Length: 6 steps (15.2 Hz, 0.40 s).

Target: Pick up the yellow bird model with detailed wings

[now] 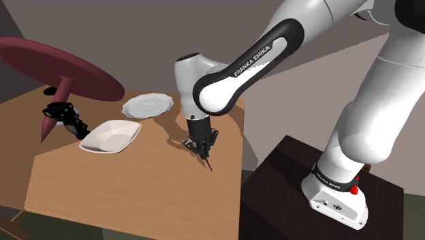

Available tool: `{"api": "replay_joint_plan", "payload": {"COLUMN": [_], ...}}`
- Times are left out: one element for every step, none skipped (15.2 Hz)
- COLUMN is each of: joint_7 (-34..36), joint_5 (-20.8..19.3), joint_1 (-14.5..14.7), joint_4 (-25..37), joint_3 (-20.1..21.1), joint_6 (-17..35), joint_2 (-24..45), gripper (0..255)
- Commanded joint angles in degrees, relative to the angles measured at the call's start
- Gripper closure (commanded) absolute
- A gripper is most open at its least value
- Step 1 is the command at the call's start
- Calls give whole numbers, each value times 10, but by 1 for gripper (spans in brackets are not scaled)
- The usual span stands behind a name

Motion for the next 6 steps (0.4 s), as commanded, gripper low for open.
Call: {"api": "replay_joint_plan", "payload": {"joint_7": [-2, -3, -4, -5, -5, -5], "joint_5": [4, 6, 8, 10, 10, 10], "joint_1": [0, 0, 0, -1, 0, 0], "joint_4": [7, 10, 13, 17, 17, 17], "joint_3": [0, -1, -1, -1, -2, -2], "joint_6": [-17, -25, -33, -41, -42, -42], "joint_2": [-10, -16, -21, -25, -26, -26], "gripper": [255, 255, 255, 255, 255, 255]}}
